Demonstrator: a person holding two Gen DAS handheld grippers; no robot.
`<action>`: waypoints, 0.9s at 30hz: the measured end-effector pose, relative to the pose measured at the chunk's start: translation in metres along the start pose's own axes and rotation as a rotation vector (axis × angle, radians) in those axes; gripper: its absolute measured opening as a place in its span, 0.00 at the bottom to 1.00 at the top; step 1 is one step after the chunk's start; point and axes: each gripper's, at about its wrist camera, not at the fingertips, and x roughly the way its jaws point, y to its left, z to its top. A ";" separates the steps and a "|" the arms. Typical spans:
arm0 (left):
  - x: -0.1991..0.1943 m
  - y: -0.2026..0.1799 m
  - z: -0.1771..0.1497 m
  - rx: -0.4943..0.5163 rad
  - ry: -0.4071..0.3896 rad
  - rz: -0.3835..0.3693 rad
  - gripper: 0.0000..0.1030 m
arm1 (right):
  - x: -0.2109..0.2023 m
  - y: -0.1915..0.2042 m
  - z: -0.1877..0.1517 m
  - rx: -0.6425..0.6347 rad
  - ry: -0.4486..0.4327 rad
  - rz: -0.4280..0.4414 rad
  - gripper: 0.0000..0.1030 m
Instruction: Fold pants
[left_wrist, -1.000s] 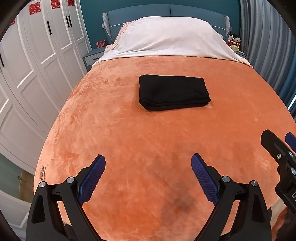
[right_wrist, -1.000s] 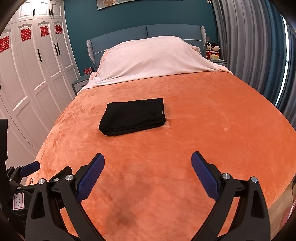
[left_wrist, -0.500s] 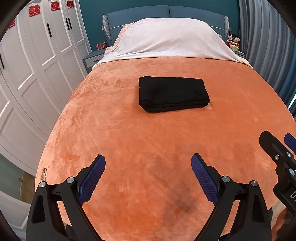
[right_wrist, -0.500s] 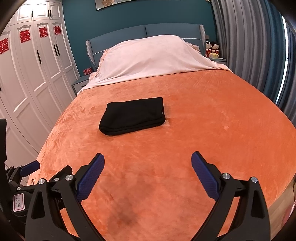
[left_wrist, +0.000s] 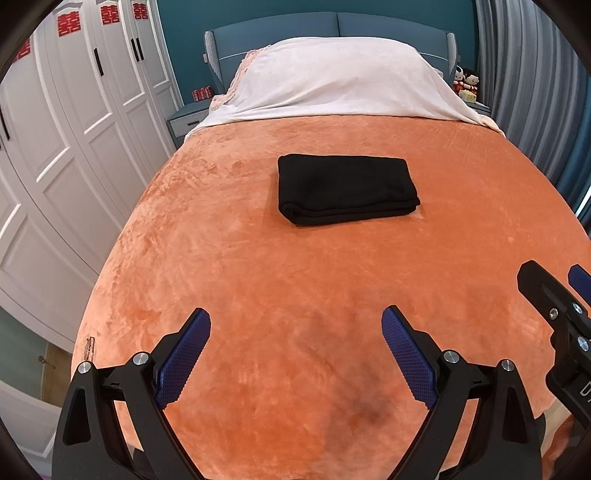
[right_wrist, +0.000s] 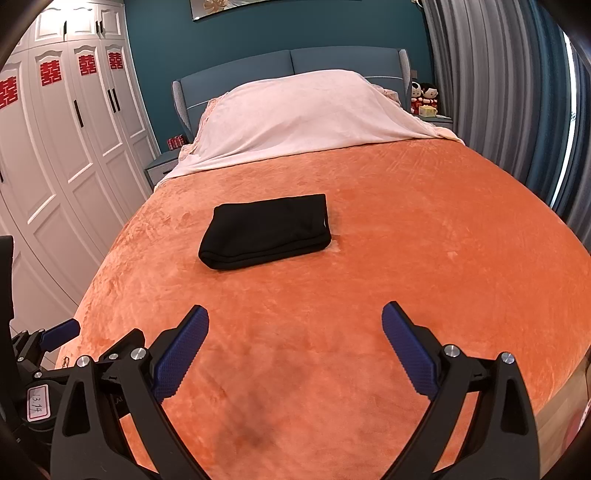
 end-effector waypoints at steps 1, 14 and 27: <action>0.000 0.000 0.001 0.000 0.000 0.001 0.89 | 0.000 -0.001 0.000 0.002 0.000 0.000 0.90; 0.000 0.003 0.004 -0.013 0.011 -0.005 0.89 | -0.001 0.001 -0.001 0.006 0.000 -0.002 0.90; -0.002 0.005 0.003 -0.005 -0.007 -0.022 0.89 | -0.002 0.002 -0.002 0.007 0.000 -0.004 0.90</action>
